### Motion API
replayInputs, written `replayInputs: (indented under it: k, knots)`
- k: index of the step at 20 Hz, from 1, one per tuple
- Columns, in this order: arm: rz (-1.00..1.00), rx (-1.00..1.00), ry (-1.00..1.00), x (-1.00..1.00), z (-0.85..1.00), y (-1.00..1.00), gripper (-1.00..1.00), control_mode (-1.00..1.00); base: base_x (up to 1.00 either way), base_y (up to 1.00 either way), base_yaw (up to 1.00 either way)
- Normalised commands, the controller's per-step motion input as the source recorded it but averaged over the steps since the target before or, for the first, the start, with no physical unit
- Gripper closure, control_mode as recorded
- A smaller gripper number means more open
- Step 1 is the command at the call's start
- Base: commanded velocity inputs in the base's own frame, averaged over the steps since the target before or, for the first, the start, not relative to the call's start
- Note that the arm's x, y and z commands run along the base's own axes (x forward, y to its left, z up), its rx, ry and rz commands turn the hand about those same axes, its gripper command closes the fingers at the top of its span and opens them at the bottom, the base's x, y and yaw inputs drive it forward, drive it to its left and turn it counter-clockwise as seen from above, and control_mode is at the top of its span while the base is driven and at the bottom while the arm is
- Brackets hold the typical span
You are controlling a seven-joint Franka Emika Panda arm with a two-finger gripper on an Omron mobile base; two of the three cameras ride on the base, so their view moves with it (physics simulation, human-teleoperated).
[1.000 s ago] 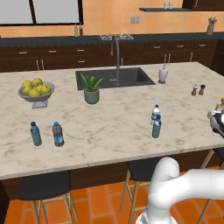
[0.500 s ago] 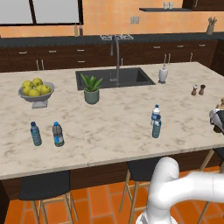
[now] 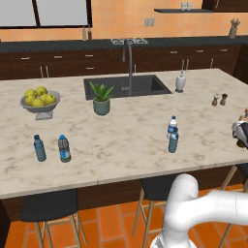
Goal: Move the plastic bottles in the middle to the plastics group, and the glass bottles in the middle to the glass group.
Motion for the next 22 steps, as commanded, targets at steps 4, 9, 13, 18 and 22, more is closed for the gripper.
replayInputs:
  k: [4, 9, 13, 18, 22]
  knots:
    - [0.0, 0.0, 0.0, 0.0, 0.0, 0.0, -1.0, -1.0, 0.0, 0.0, 0.0]
    - [0.0, 0.0, -0.01, -0.04, 0.0, 0.0, -1.0, -1.0, 0.0, 0.0, 0.0]
    - [0.0, 0.0, -0.07, -0.34, 0.05, 0.0, -1.0, -1.0, 0.0, 0.0, 0.0]
    - [0.0, 0.0, -0.09, -0.51, 0.21, 0.05, -1.0, -1.0, 0.0, 0.0, 0.0]
    - [0.06, 0.0, -0.05, -0.12, 0.37, 0.27, -1.0, -1.0, 0.0, 0.0, 0.0]
